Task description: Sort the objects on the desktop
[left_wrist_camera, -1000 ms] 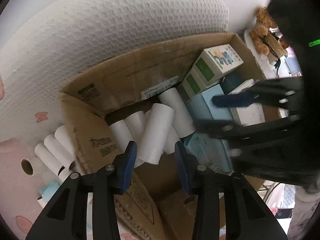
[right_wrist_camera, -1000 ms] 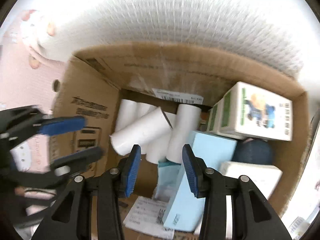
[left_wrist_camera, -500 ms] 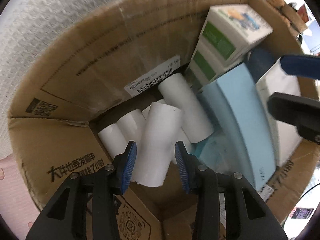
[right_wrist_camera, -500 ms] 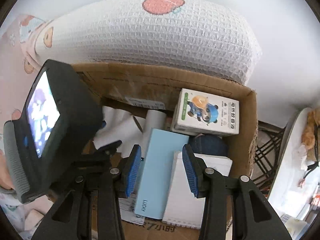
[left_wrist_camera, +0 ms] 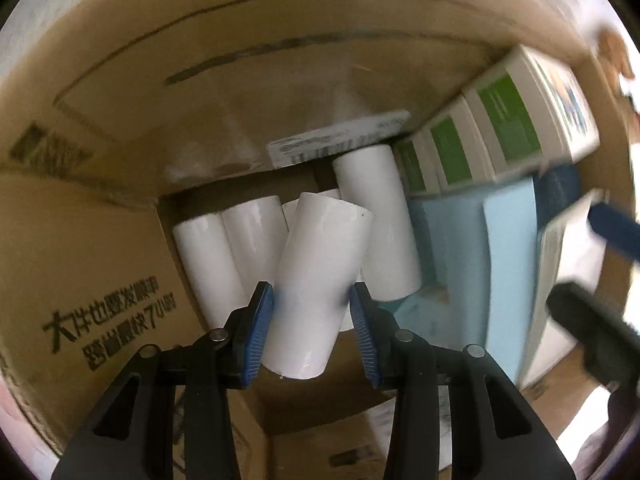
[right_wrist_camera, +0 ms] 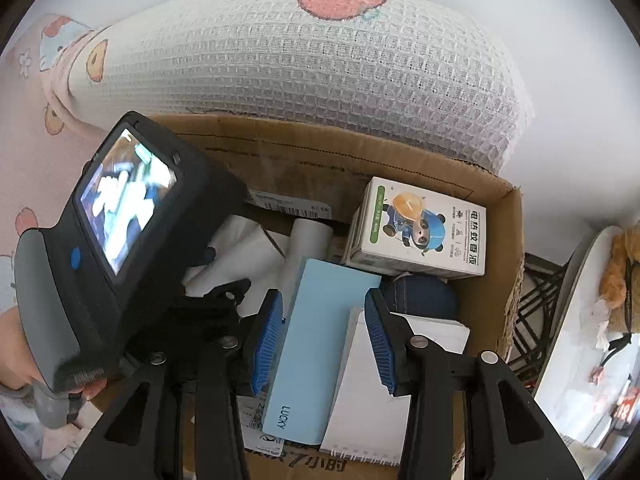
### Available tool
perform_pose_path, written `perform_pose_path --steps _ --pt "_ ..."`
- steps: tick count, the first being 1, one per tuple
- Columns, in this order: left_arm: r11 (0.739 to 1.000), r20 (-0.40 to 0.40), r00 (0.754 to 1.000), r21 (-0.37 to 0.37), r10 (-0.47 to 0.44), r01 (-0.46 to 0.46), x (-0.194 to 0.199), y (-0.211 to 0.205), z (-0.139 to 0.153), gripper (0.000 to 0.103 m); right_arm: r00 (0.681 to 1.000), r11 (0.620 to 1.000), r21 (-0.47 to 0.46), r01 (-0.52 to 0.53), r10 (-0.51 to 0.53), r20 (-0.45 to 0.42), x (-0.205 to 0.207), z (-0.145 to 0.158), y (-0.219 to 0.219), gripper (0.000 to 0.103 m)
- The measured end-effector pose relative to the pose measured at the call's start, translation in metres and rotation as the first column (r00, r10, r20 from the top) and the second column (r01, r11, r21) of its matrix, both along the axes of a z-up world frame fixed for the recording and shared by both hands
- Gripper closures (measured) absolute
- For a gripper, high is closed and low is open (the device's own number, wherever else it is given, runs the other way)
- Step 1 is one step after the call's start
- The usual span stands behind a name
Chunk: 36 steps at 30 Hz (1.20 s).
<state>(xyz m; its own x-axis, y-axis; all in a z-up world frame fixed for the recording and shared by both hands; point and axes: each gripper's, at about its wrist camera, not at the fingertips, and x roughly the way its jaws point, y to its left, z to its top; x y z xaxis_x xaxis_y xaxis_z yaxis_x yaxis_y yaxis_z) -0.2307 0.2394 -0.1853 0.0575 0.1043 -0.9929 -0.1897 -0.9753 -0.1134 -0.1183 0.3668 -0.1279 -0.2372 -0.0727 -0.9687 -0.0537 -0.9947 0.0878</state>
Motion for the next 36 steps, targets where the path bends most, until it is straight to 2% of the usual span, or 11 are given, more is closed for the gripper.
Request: perform_pose_path --steps 4,7,13,14,18,20,22,25,29,35,36 --pt "0.991 0.063 0.992 0.071 0.111 -0.115 -0.003 -0.010 -0.005 0.059 1.000 1.000 -0.003 0.005 -0.005 0.006 -0.002 -0.002 0.000 0.063" --pt "0.973 0.063 0.981 0.132 0.182 -0.189 -0.001 -0.017 -0.004 0.060 1.000 1.000 0.003 -0.003 0.003 0.010 -0.003 -0.005 -0.002 0.063" --pt "0.928 0.021 0.954 0.225 0.300 -0.297 0.006 -0.031 0.001 0.063 1.000 1.000 0.007 0.003 -0.003 0.019 -0.001 -0.010 -0.004 0.063" --pt "0.913 0.026 0.945 0.252 0.326 -0.322 0.008 -0.034 0.002 0.067 1.000 1.000 0.008 0.010 -0.010 0.019 0.000 -0.006 -0.006 0.063" --pt "0.867 0.048 0.923 0.328 0.382 -0.376 0.014 -0.043 0.012 0.071 1.000 1.000 0.006 0.000 -0.001 0.023 -0.001 -0.009 -0.009 0.063" --pt "0.853 0.072 0.922 0.358 0.381 -0.381 0.016 -0.045 0.017 0.071 1.000 1.000 0.007 -0.005 0.005 0.027 0.000 -0.008 -0.012 0.063" --pt "0.862 0.080 0.932 0.358 0.354 -0.358 0.019 -0.043 0.021 0.071 1.000 1.000 0.008 -0.012 0.011 0.029 0.001 -0.007 -0.017 0.063" --pt "0.905 -0.025 0.946 0.300 0.322 -0.300 0.011 -0.049 0.039 0.071 0.999 0.999 0.010 -0.030 0.030 0.028 0.001 -0.009 -0.021 0.063" --pt "0.930 -0.118 0.956 0.292 0.268 -0.224 0.015 -0.056 0.063 0.071 0.999 0.999 0.004 -0.040 0.040 0.025 0.001 -0.004 -0.030 0.063" --pt "0.962 -0.301 0.943 0.267 0.144 -0.062 0.019 -0.066 0.103 0.089 0.999 0.998 -0.041 -0.037 0.038 0.037 -0.003 -0.006 -0.042 0.063" --pt "0.963 -0.322 0.937 0.266 0.132 -0.044 0.024 -0.086 0.109 0.090 0.998 0.998 -0.044 -0.038 0.040 0.043 -0.004 -0.008 -0.045 0.063"
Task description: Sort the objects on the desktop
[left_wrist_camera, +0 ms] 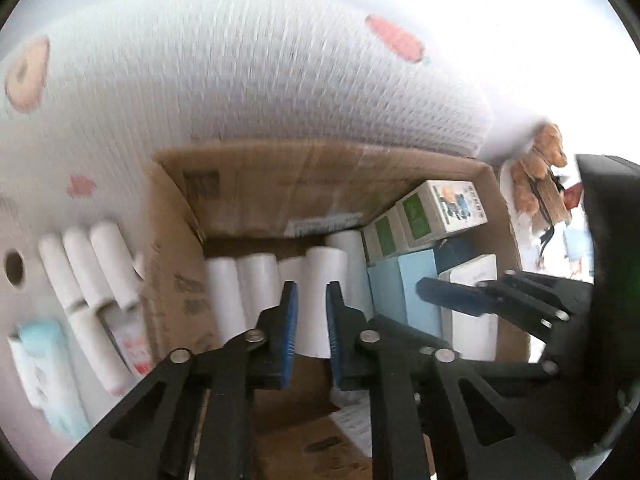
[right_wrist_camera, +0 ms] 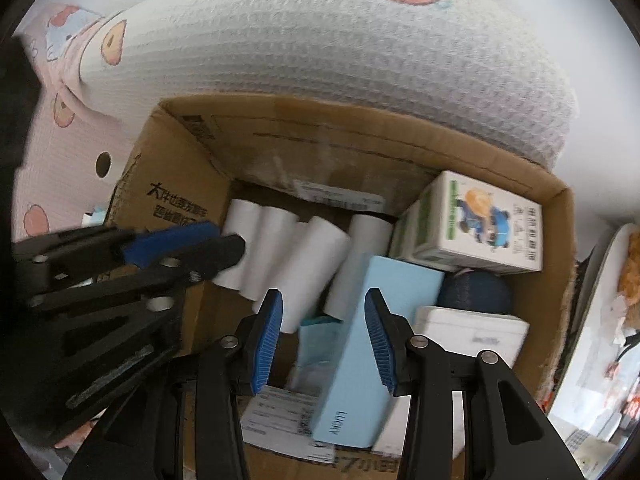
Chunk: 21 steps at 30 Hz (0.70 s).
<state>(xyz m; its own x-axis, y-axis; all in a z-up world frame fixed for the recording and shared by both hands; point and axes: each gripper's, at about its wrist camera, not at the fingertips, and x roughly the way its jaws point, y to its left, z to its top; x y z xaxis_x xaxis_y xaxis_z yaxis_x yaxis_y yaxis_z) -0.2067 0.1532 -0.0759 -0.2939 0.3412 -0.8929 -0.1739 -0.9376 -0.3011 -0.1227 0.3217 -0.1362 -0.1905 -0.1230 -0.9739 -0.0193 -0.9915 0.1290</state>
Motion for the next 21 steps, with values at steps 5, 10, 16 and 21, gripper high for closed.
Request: perform_pose_path --steps 5,10,16,21 --pt "0.999 -0.030 0.998 0.025 -0.048 0.049 0.002 0.005 0.001 0.090 0.999 1.000 0.000 -0.002 0.002 0.053 -0.006 -0.017 -0.014 0.063" --pt "0.993 -0.057 0.991 0.000 -0.117 0.117 0.000 0.001 0.006 0.089 0.995 1.000 0.003 0.017 -0.017 0.103 -0.016 -0.043 -0.019 0.063" --pt "0.988 -0.062 0.986 -0.003 -0.153 0.153 0.003 0.000 0.006 0.090 0.986 0.998 0.052 0.027 -0.035 0.160 -0.022 -0.066 -0.022 0.063" --pt "0.993 -0.042 0.993 0.030 -0.111 0.113 0.000 -0.012 -0.001 0.090 0.985 0.995 0.093 -0.024 0.007 0.171 -0.028 -0.070 -0.034 0.063"
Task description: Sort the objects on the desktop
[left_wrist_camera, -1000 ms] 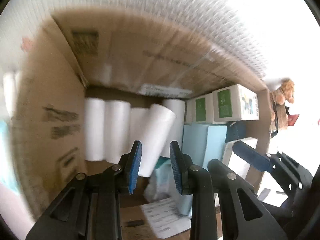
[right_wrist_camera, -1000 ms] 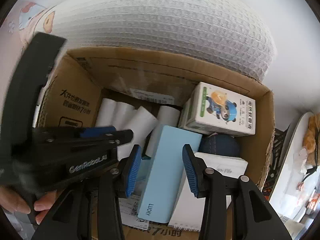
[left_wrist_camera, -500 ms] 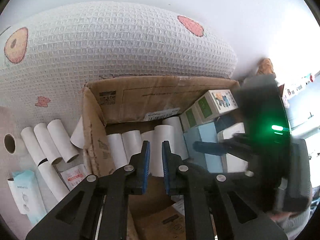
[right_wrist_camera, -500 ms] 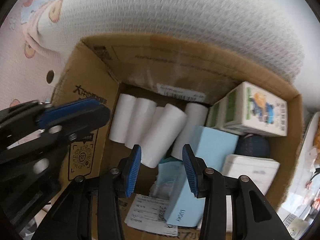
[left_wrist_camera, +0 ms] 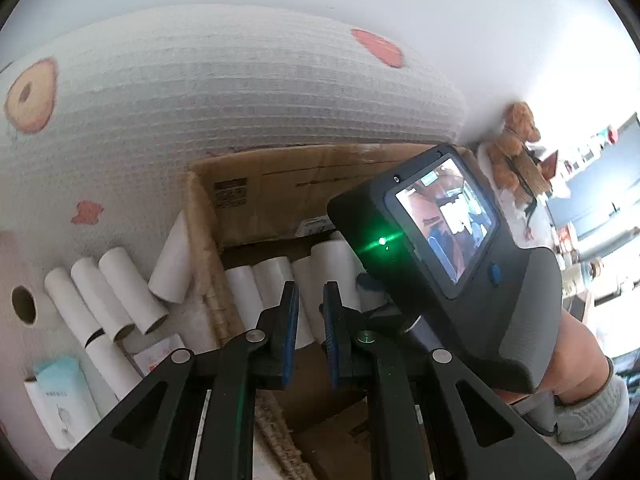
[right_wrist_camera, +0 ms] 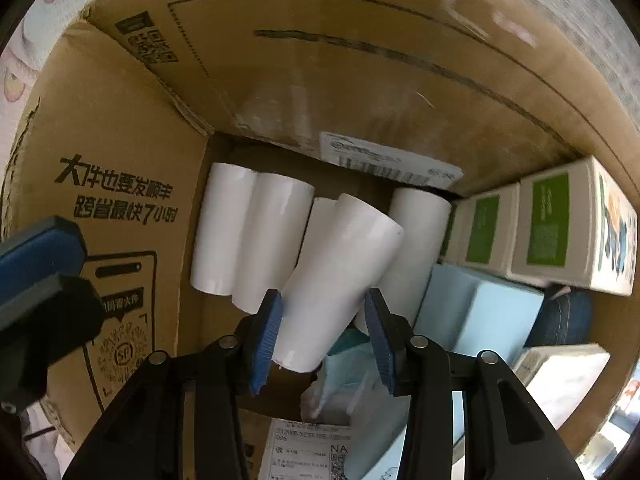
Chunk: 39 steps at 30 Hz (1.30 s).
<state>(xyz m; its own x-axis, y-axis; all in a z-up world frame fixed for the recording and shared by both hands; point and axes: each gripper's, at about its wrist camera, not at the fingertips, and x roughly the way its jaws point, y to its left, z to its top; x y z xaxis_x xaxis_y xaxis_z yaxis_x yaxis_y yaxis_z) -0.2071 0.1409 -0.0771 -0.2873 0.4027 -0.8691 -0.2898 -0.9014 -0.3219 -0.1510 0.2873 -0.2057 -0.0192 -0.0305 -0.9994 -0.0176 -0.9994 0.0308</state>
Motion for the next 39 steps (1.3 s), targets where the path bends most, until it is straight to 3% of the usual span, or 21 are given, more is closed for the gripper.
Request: perform_pose_path --steps 6,17,21,23,28,31,35,37,39 --pt "0.999 0.036 0.999 0.053 0.010 -0.012 0.002 -0.011 -0.013 0.090 0.994 0.966 0.235 -0.109 0.114 -0.005 -0.006 -0.006 -0.017 0.067" --pt "0.999 -0.013 1.000 0.032 -0.016 0.017 0.005 -0.003 -0.014 0.090 0.998 0.988 0.144 -0.051 0.048 0.026 0.014 0.000 0.001 0.067" --pt "0.999 -0.060 0.998 0.017 -0.032 0.033 0.009 -0.001 -0.011 0.086 0.997 0.987 0.154 -0.037 0.046 -0.058 0.026 0.022 0.006 0.067" --pt "0.999 -0.095 0.995 0.045 -0.027 0.032 0.012 -0.002 -0.006 0.078 0.994 0.987 0.161 -0.012 0.030 -0.109 0.035 0.037 0.010 0.067" --pt "0.997 -0.137 0.991 0.073 -0.002 0.012 0.018 -0.006 0.000 0.071 0.979 0.997 0.066 0.029 -0.014 -0.205 0.063 0.062 0.021 0.066" --pt "0.996 -0.174 0.984 0.081 -0.019 0.033 0.023 -0.005 0.004 0.070 0.957 0.997 0.030 0.070 -0.059 -0.286 0.080 0.076 0.014 0.066" --pt "0.998 -0.214 0.976 0.039 -0.042 0.052 0.030 0.005 0.010 0.068 0.904 0.989 0.014 0.144 -0.126 -0.409 0.092 0.097 0.012 0.066" --pt "0.998 -0.229 0.973 0.050 -0.028 0.040 0.035 0.007 0.013 0.067 0.871 0.984 0.009 0.176 -0.151 -0.468 0.109 0.101 0.008 0.066" --pt "0.995 -0.240 0.970 0.081 -0.029 0.050 0.041 0.008 0.015 0.067 0.862 0.982 0.016 0.189 -0.158 -0.482 0.120 0.102 0.000 0.066"
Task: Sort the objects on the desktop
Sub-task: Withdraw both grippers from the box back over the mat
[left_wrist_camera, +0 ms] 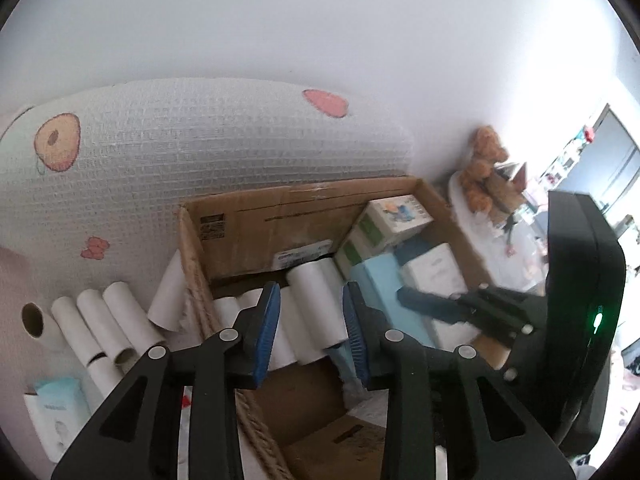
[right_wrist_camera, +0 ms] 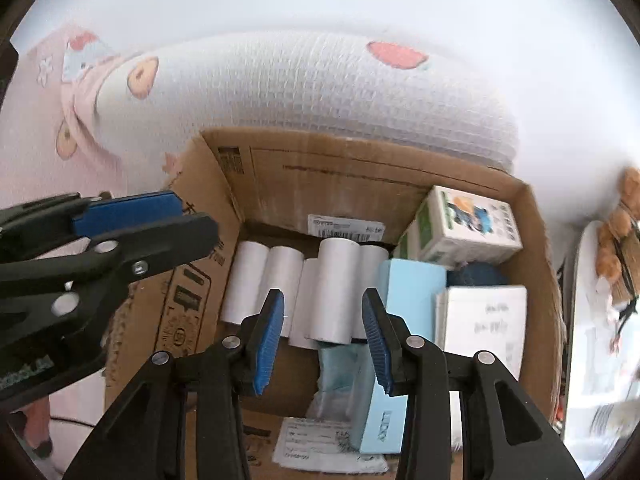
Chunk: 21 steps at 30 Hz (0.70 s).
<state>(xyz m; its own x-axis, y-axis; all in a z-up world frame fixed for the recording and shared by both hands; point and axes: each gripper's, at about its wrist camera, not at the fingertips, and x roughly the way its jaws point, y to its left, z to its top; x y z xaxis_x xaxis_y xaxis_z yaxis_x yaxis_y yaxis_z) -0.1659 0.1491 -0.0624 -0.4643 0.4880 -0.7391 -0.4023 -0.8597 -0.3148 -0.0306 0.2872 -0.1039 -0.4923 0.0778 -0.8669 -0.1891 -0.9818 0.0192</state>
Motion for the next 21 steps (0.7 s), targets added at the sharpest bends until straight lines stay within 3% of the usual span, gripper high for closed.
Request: perform_pose_path --steps 4,7,11,17,21 --pt "1.000 -0.038 0.999 0.011 0.021 -0.020 0.013 -0.001 0.003 0.067 1.000 0.999 0.048 -0.005 0.006 -0.029 0.011 0.006 -0.025 0.066" --pt "0.999 -0.108 0.993 0.011 0.054 -0.053 0.024 -0.004 0.004 0.067 0.998 1.000 0.018 -0.016 0.017 -0.061 0.012 0.012 -0.033 0.066" --pt "0.994 -0.182 0.980 -0.063 0.081 -0.094 0.045 -0.006 0.001 0.067 0.997 1.000 -0.010 -0.027 0.026 -0.067 0.015 0.013 -0.042 0.066" --pt "0.990 -0.181 0.973 0.010 0.143 -0.144 0.064 -0.036 0.000 0.067 0.995 0.996 0.055 -0.070 0.074 -0.067 0.023 0.020 -0.075 0.066" --pt "0.977 -0.249 0.950 -0.050 0.188 -0.206 0.074 -0.057 0.004 0.067 0.991 0.989 0.118 -0.092 0.103 -0.091 0.024 0.028 -0.095 0.066"
